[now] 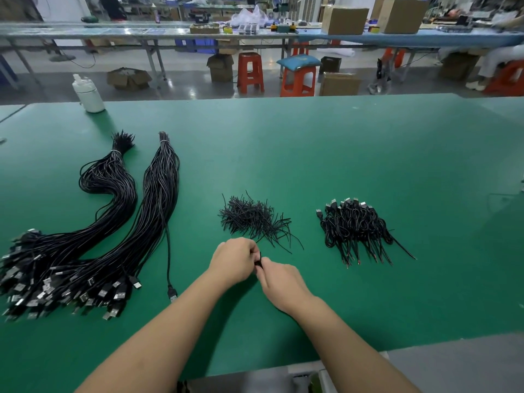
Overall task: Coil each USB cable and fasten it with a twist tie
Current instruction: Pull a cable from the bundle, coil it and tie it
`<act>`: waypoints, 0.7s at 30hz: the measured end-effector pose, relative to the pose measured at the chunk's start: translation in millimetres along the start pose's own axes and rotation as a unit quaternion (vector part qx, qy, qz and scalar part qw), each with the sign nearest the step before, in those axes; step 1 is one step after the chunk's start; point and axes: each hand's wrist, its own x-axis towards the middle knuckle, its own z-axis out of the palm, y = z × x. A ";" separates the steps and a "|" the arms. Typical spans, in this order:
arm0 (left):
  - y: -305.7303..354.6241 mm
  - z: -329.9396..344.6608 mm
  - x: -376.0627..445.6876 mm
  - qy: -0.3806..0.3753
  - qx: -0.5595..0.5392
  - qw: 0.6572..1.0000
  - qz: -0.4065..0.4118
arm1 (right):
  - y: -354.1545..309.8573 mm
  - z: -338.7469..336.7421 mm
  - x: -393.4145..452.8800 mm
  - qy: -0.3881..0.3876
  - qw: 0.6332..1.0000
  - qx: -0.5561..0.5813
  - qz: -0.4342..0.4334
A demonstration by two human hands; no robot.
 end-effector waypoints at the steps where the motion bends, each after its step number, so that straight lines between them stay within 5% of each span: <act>1: -0.8 -1.3 -0.2 0.006 0.001 1.000 0.003 | -1.4 -0.5 0.0 0.006 1.000 -0.010 -0.006; 11: -14.9 -11.6 2.2 -0.043 -0.049 0.998 -0.005 | -5.5 3.8 -2.2 0.035 0.987 -0.131 -0.091; 21: -15.2 -13.6 3.0 -0.052 -0.093 0.994 -0.027 | -5.4 6.3 0.0 0.037 0.986 -0.136 -0.091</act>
